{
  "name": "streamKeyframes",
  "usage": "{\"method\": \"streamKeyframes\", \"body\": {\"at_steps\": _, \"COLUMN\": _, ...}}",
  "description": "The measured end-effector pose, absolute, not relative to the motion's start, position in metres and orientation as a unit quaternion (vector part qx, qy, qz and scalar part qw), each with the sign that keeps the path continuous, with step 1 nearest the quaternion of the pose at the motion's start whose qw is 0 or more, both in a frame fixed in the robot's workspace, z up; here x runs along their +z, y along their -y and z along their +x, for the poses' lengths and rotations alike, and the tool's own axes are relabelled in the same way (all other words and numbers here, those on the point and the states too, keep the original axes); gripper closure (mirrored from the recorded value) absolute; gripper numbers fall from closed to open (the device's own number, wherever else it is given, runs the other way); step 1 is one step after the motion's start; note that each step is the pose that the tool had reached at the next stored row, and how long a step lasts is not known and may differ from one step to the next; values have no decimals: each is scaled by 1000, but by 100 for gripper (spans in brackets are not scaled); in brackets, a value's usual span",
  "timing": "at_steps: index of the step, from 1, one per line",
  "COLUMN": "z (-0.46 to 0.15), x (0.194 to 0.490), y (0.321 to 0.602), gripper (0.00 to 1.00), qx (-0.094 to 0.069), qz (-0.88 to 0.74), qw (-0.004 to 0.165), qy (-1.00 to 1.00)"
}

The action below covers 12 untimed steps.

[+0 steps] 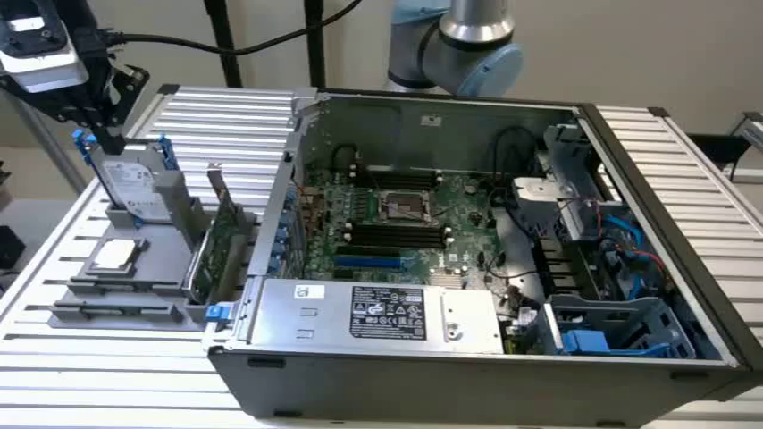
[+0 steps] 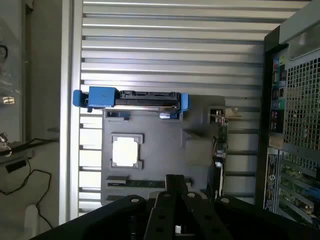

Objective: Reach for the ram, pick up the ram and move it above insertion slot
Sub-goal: 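Reach for the ram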

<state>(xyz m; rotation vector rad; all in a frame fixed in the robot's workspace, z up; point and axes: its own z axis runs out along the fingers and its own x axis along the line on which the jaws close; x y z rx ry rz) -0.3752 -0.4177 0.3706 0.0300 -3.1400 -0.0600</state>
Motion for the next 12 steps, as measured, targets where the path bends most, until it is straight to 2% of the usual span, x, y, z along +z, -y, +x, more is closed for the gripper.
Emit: {"method": "streamKeyframes", "body": {"at_steps": 12, "z": -375, "x": 371, "y": 418, "gripper": 89, "qx": -19, "qz": 10, "qw": 0, "qy": 1000}}
